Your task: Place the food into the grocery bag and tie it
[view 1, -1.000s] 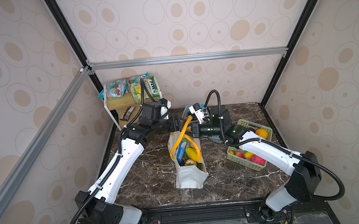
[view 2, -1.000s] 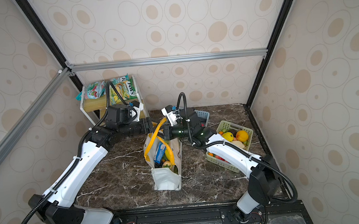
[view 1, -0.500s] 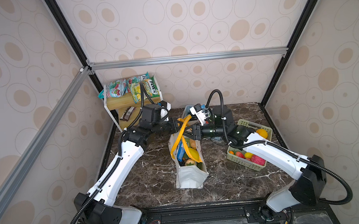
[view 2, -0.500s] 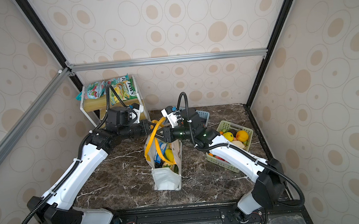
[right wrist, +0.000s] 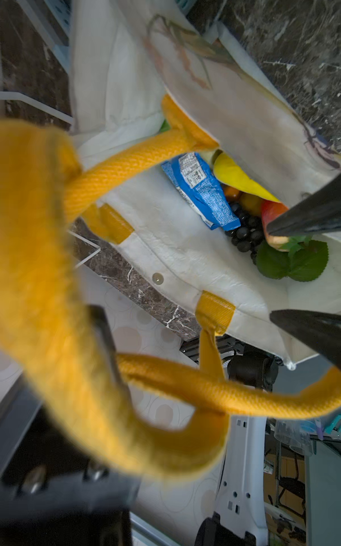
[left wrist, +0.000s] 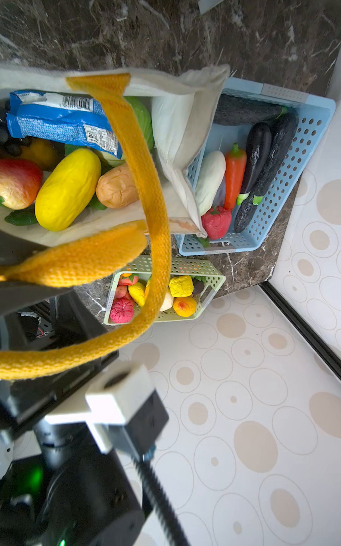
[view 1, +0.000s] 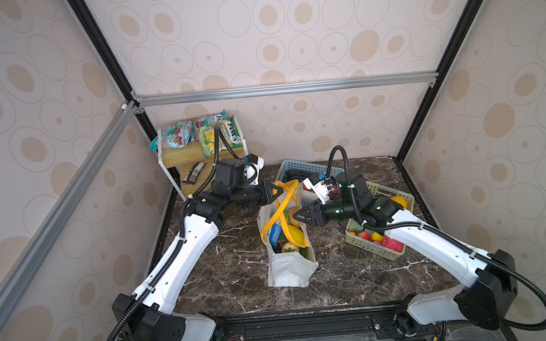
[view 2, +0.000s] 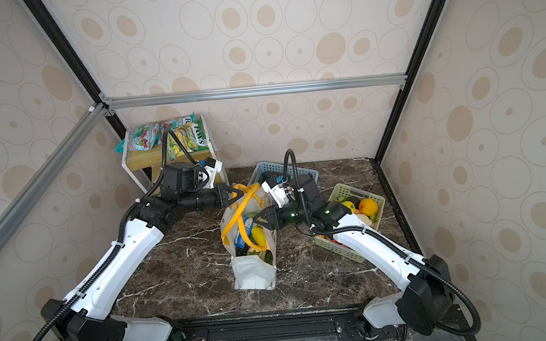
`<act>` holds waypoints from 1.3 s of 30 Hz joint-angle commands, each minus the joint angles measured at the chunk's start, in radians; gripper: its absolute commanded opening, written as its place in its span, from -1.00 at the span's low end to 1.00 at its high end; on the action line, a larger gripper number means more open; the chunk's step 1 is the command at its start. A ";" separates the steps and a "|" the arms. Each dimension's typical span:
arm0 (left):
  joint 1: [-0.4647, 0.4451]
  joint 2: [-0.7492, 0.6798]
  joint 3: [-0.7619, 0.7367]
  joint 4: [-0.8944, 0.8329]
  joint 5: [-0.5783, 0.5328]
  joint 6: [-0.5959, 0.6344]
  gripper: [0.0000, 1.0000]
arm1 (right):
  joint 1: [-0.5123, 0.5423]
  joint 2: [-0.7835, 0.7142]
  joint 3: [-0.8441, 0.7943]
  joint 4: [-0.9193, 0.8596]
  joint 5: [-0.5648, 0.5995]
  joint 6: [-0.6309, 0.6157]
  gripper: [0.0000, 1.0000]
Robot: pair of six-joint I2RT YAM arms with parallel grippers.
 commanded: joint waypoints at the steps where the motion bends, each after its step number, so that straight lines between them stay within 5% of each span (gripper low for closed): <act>1: 0.003 -0.020 0.046 0.012 0.034 -0.021 -1.00 | 0.029 0.003 -0.039 0.165 -0.038 -0.002 -0.02; 17: 0.002 -0.049 0.027 0.035 0.025 -0.132 -1.00 | 0.128 0.129 -0.267 0.998 -0.104 -0.010 0.06; 31: -0.016 -0.088 -0.026 0.047 -0.041 -0.182 -1.00 | 0.184 0.258 -0.169 1.179 0.003 0.074 0.22; 39: -0.015 -0.098 -0.075 0.086 -0.075 -0.209 -1.00 | 0.204 0.273 -0.168 1.322 -0.062 0.137 0.24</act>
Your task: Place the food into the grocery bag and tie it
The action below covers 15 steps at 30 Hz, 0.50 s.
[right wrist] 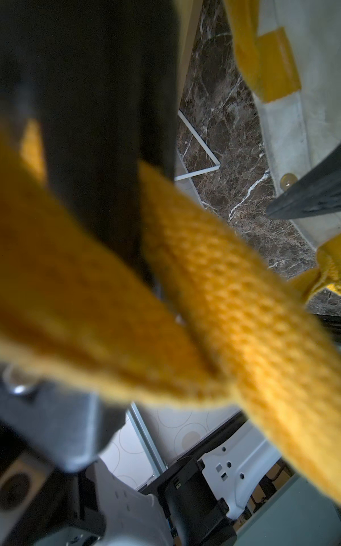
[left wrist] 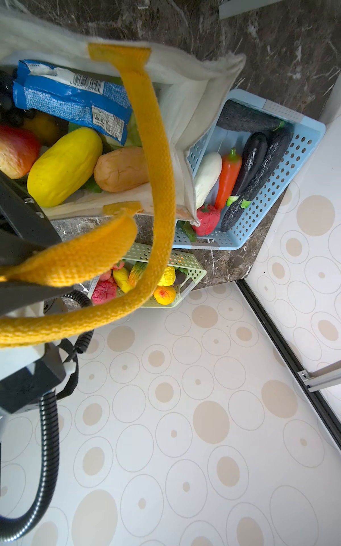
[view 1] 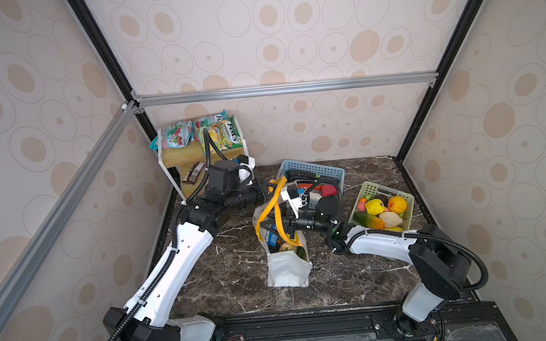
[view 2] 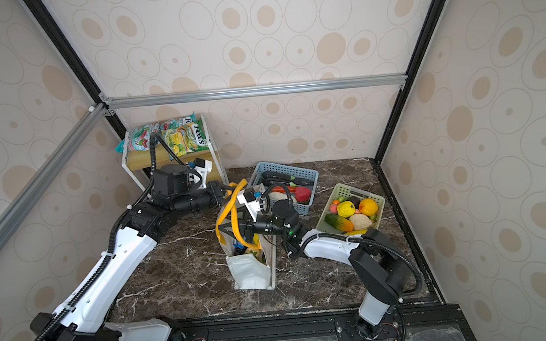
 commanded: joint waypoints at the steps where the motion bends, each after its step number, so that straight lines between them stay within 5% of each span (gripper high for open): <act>1: -0.011 -0.027 -0.042 0.043 -0.011 -0.036 -1.00 | 0.028 0.004 0.050 0.153 -0.031 0.052 0.25; 7: -0.012 -0.021 -0.041 0.063 -0.017 -0.043 -1.00 | 0.060 -0.029 0.092 -0.033 0.049 -0.031 0.12; 13: -0.015 -0.037 -0.058 0.064 -0.022 -0.050 -1.00 | 0.061 -0.016 0.100 -0.073 0.177 0.015 -0.56; 15: -0.011 -0.040 -0.052 0.047 -0.064 -0.037 -1.00 | 0.060 -0.038 0.084 -0.121 0.205 0.015 -1.00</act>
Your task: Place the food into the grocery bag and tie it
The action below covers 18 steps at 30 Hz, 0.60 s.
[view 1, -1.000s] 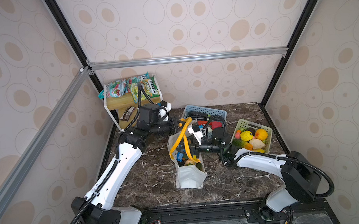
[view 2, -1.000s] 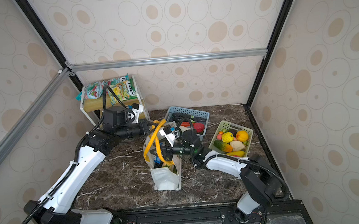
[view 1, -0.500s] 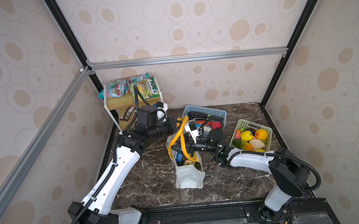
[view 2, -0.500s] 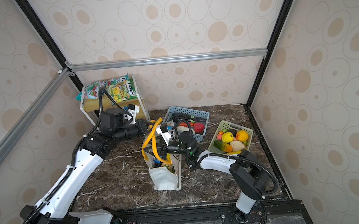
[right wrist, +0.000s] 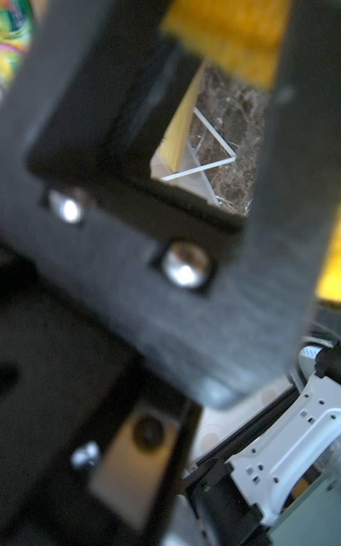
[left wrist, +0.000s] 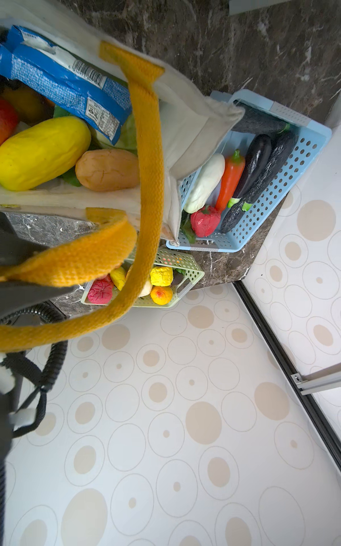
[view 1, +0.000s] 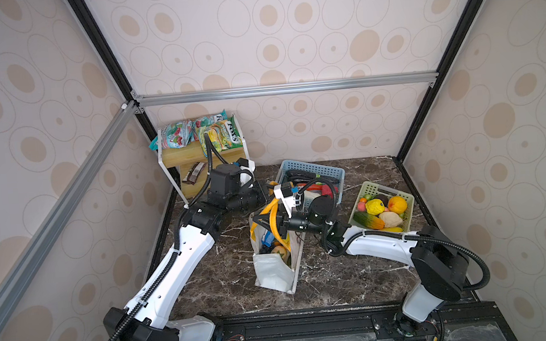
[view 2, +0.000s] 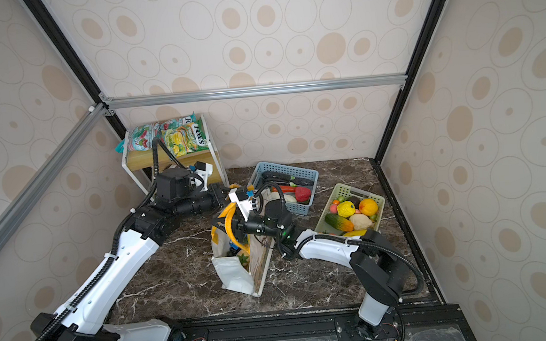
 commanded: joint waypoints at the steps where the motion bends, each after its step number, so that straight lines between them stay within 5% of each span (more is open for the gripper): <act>1: -0.001 -0.026 0.010 -0.013 -0.037 0.011 -1.00 | -0.004 -0.056 0.000 -0.055 0.100 0.012 -1.00; 7: 0.122 -0.038 0.044 -0.094 -0.046 0.127 -1.00 | -0.024 -0.230 -0.111 -0.352 0.240 -0.011 -1.00; 14: 0.329 -0.101 -0.142 -0.081 0.028 0.280 -1.00 | -0.161 -0.475 -0.211 -0.724 0.423 0.056 -1.00; 18: 0.382 -0.091 -0.243 -0.076 -0.035 0.351 -1.00 | -0.262 -0.592 -0.253 -0.819 0.473 0.081 -1.00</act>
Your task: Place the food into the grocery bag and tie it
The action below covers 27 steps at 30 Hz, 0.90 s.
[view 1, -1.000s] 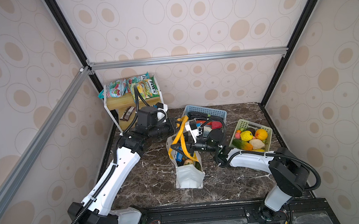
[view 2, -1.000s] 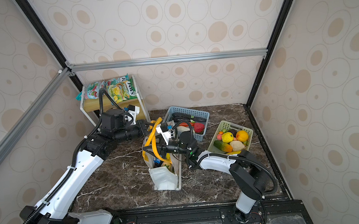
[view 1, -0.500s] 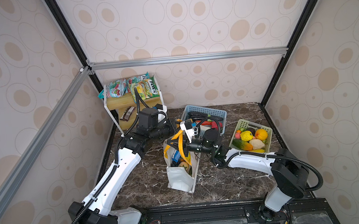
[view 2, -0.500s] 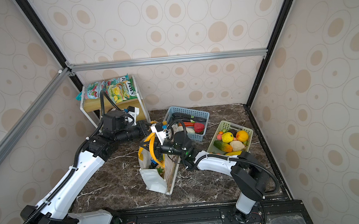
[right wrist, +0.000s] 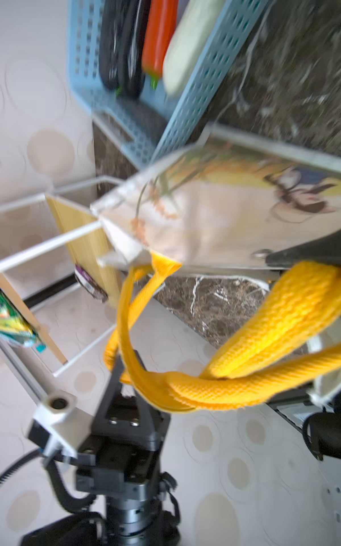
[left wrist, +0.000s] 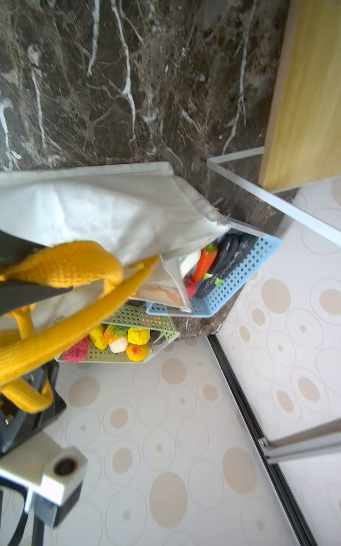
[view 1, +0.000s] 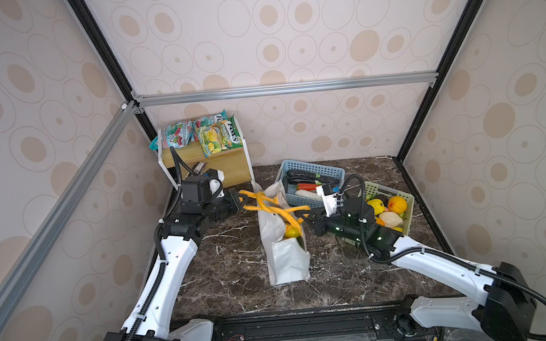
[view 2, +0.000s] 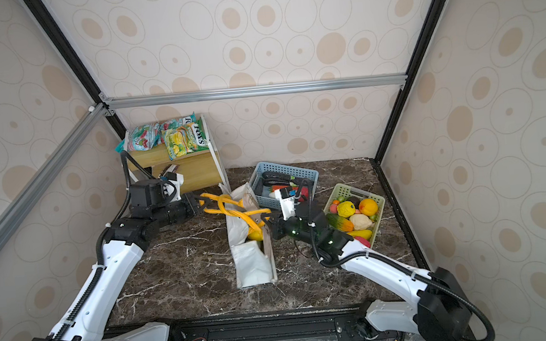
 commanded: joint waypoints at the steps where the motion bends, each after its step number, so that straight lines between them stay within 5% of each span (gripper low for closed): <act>1: 0.067 0.009 -0.061 -0.002 -0.107 0.125 -1.00 | -0.087 -0.094 -0.025 -0.159 0.119 0.042 -1.00; 10: 0.096 0.126 -0.267 0.148 -0.249 0.190 -1.00 | -0.338 -0.057 -0.177 -0.158 -0.006 0.199 -1.00; 14: 0.097 0.128 -0.367 0.259 -0.234 0.162 -1.00 | -0.346 0.015 -0.187 -0.146 -0.042 0.172 -1.00; 18: 0.097 0.101 -0.379 0.289 -0.191 0.147 -0.99 | -0.346 0.069 -0.145 -0.168 -0.144 0.113 -0.75; 19: 0.097 0.091 -0.377 0.289 -0.183 0.145 -0.91 | -0.346 0.082 -0.123 -0.192 -0.167 0.098 -0.65; 23: 0.097 0.061 -0.347 0.250 -0.131 0.153 0.23 | -0.353 0.114 0.002 -0.416 -0.245 0.011 -0.21; 27: 0.098 0.008 -0.320 0.200 -0.139 0.189 0.77 | -0.382 0.116 0.067 -0.567 -0.308 -0.020 0.07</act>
